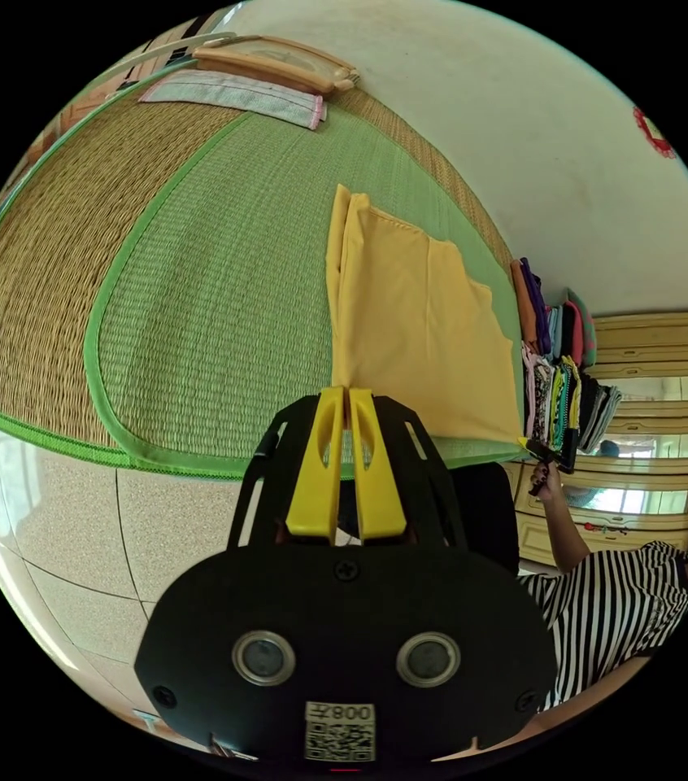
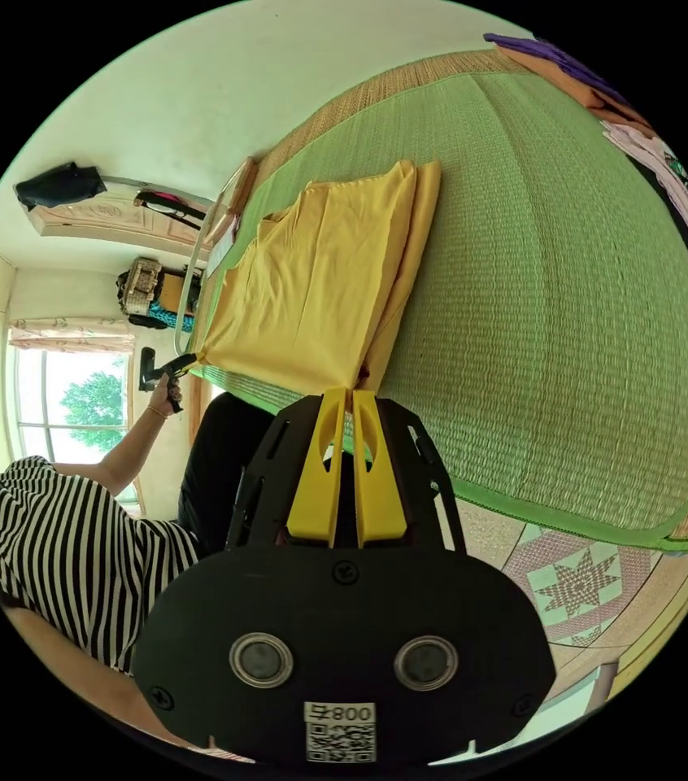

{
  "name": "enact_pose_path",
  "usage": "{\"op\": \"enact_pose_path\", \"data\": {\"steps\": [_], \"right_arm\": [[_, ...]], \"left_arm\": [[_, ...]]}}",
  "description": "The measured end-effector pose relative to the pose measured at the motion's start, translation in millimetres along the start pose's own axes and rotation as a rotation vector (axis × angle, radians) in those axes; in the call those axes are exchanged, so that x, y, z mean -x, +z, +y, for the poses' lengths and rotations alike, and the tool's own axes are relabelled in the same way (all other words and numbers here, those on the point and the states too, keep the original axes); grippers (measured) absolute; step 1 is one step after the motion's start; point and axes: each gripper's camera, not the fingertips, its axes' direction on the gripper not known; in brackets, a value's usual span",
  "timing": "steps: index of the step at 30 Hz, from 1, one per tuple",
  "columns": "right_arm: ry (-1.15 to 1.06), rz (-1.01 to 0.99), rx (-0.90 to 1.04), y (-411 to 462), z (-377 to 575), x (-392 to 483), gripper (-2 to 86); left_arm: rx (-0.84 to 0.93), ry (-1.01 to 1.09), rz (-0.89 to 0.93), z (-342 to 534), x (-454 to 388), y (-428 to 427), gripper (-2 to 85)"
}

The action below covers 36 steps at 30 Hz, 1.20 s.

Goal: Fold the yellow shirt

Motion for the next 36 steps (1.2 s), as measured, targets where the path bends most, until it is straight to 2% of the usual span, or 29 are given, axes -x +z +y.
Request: {"op": "enact_pose_path", "data": {"steps": [6,14,17,22,30,36], "right_arm": [[0.105,-0.112,0.000,34.4,21.2,-46.1,1.2],[0.120,-0.177,-0.053,47.1,39.8,-70.6,1.8],[0.103,-0.191,-0.083,50.8,45.8,-72.9,2.1],[0.064,-0.169,-0.115,55.1,55.7,-72.3,2.6],[-0.021,-0.054,-0.030,79.3,50.4,-66.2,2.0],[-0.007,-0.186,-0.049,77.0,53.0,-84.7,0.9]], "left_arm": [[0.035,-0.039,-0.043,4.9,-19.4,20.7,1.6],[-0.093,-0.034,-0.024,24.0,-71.7,17.1,2.4],[-0.085,0.071,0.014,26.1,-119.8,33.4,2.6],[0.053,0.294,0.137,22.4,-225.5,98.2,3.5],[0.266,0.543,0.254,30.2,-375.3,198.2,4.9],[0.385,0.783,0.242,64.5,-502.2,270.7,7.4]]}}
